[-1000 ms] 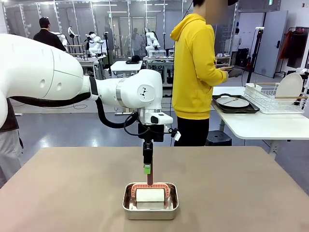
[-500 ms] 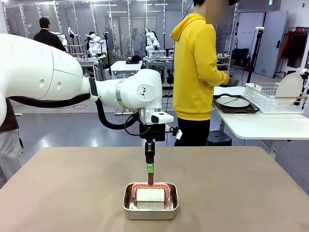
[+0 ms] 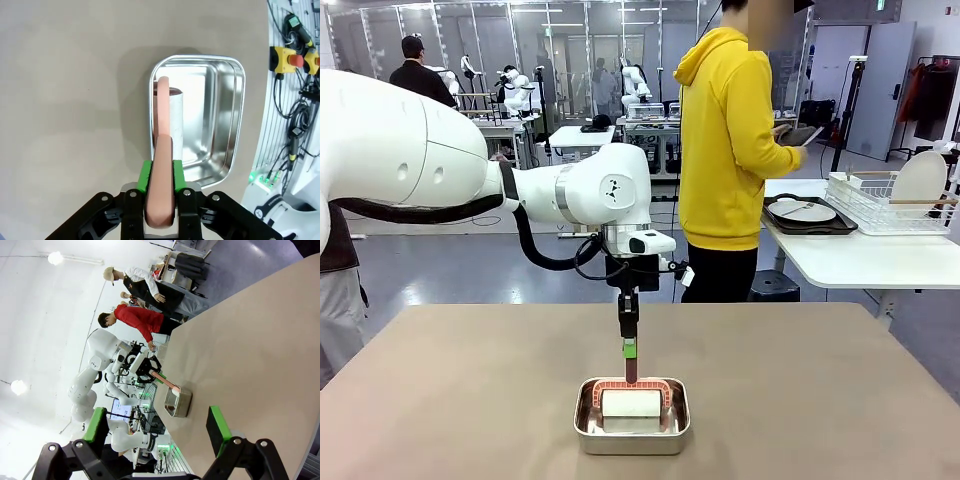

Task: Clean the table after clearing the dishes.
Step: When the right (or left) Handle tray is removed, use the right hand (or left hand) to clean the right (or left) side of the table with the Lint Roller.

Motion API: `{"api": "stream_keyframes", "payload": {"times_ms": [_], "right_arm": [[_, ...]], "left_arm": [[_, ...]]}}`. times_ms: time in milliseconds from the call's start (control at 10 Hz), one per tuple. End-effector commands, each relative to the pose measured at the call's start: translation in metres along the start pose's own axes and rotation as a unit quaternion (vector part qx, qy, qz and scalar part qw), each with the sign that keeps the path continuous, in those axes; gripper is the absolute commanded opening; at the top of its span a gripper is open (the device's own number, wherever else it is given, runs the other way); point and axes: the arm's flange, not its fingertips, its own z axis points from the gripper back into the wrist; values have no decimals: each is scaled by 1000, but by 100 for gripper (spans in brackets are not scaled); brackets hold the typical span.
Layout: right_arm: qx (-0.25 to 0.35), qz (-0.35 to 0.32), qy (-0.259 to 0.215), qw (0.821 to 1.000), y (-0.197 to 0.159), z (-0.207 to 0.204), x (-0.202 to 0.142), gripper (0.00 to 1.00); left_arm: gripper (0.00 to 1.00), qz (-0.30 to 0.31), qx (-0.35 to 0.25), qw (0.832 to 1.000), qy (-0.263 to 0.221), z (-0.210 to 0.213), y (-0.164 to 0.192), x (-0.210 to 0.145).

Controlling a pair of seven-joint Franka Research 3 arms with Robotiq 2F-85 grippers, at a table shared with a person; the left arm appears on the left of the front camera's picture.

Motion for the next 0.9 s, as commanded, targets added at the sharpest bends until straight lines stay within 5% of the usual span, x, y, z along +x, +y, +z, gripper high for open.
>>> {"api": "stream_keyframes", "payload": {"times_ms": [0,300,500,800], "right_arm": [[-3,0,7,1000,4,0,-1,100],[-3,0,7,1000,4,0,-1,100],[-3,0,7,1000,4,0,-1,100],[-3,0,7,1000,4,0,-1,100]], "left_arm": [[0,4,24,999,-34,21,-36,-15],[0,108,39,993,-29,82,-91,-38],[0,148,61,984,-72,109,-113,-45],[0,122,61,989,-53,119,-102,-36]]}}
